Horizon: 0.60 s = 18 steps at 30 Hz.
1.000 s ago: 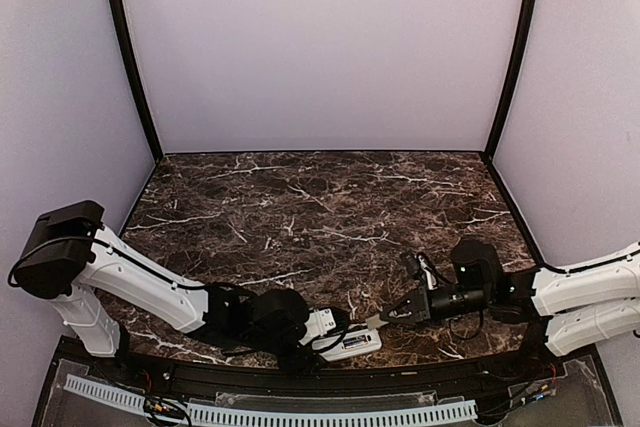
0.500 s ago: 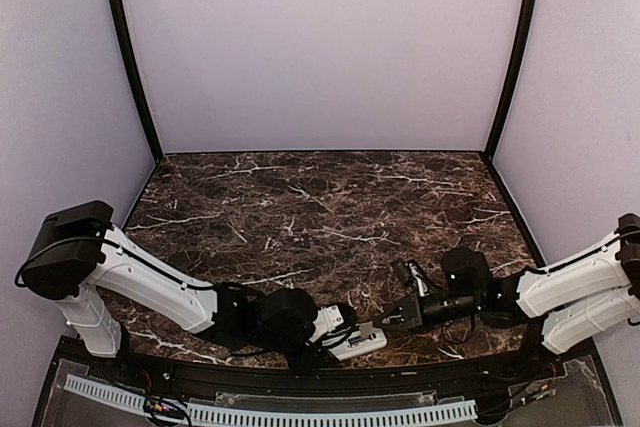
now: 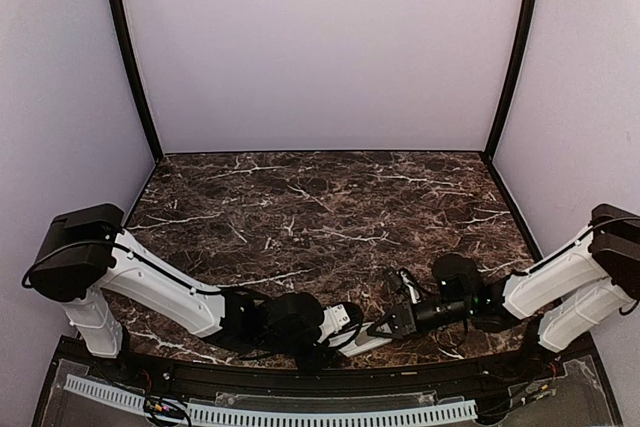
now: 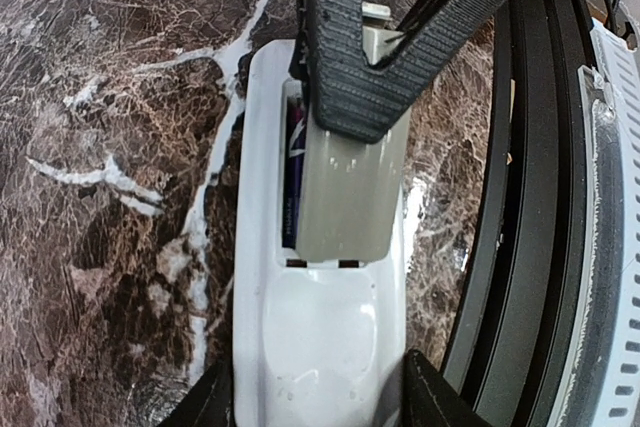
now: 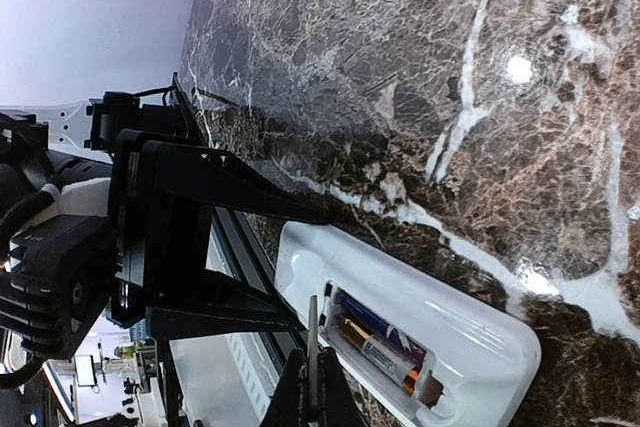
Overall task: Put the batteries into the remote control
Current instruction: Adjust the remote control without the battery cover at the center of the board.
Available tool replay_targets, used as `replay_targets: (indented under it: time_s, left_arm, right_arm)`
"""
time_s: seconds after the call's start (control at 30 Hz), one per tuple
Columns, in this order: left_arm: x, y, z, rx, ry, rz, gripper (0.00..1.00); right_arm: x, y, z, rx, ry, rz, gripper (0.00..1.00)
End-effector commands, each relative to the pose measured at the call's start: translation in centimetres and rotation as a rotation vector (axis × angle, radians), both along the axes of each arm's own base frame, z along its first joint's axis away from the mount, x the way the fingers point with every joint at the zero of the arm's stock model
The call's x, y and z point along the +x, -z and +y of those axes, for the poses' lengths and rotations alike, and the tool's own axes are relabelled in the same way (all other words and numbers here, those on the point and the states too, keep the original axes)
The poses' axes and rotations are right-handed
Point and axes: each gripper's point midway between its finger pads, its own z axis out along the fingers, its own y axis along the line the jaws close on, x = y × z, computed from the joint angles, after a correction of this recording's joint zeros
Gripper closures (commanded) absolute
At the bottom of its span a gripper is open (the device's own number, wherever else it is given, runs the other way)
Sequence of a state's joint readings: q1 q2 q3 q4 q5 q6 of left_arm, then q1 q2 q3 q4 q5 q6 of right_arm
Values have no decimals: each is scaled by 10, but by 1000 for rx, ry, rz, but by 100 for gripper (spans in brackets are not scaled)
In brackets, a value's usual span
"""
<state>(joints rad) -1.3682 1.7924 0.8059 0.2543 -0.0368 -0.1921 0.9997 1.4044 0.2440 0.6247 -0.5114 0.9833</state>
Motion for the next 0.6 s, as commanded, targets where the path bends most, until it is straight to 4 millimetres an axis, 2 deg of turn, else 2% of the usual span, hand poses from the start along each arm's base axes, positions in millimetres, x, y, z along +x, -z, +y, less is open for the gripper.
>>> replay_targets:
  time_s: [0.0,0.27,0.57]
  left_arm:
    - [-7,49,42,208,-24,51,81]
    - [-8,51,43,214,-23,51,83]
    - [-8,53,45,227,-17,48,83]
  right_arm:
    - [-4,-10,9,53,-24,-13,100]
    - [-5,-1,6,22,0,17,100]
    - [0,-9,8,-9,5,11,100]
